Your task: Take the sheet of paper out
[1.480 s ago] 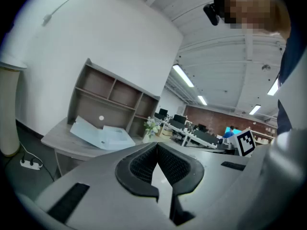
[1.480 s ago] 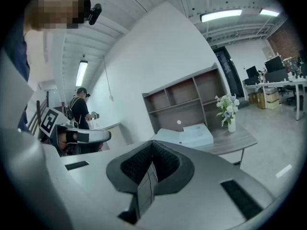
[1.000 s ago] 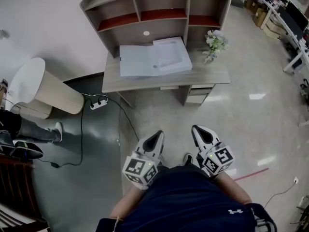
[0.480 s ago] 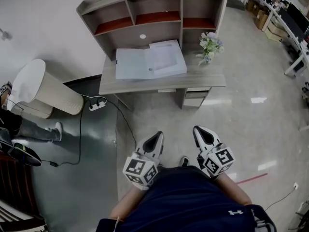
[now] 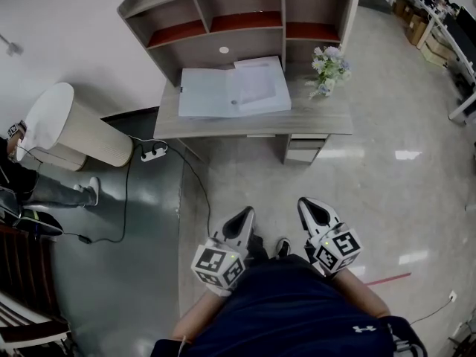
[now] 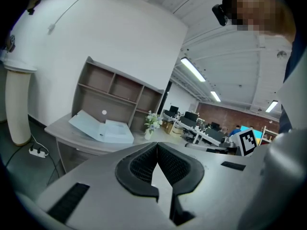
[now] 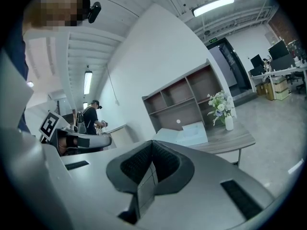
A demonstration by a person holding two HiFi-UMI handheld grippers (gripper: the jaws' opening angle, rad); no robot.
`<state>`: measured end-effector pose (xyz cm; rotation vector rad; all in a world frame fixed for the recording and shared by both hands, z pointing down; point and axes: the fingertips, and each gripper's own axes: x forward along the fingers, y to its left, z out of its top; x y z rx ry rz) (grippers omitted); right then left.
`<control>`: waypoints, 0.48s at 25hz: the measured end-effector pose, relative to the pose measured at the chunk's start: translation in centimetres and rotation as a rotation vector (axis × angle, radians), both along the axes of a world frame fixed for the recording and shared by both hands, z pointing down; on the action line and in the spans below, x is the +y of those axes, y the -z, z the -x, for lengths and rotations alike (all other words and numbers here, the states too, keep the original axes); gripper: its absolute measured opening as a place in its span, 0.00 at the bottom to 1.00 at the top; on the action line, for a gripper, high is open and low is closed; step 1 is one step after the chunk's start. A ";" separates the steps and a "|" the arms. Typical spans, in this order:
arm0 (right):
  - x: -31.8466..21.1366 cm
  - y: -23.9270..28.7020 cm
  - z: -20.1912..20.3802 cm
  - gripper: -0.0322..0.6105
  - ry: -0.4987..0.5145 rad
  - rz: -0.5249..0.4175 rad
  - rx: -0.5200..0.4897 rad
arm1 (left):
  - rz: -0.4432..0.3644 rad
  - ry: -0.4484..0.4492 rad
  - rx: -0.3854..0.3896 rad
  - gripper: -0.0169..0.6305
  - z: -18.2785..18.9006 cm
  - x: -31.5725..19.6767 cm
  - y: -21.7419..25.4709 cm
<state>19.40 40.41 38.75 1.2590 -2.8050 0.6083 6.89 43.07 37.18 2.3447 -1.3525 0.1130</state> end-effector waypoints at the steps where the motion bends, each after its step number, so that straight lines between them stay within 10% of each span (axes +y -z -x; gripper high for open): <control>1: -0.5 -0.3 0.2 0.06 0.002 0.007 -0.001 | 0.004 0.002 0.000 0.05 0.2 -0.5 -0.2; 12: -9.6 -0.7 3.4 0.06 -0.051 0.013 0.043 | 0.003 -0.066 0.047 0.05 3.2 -10.6 -0.6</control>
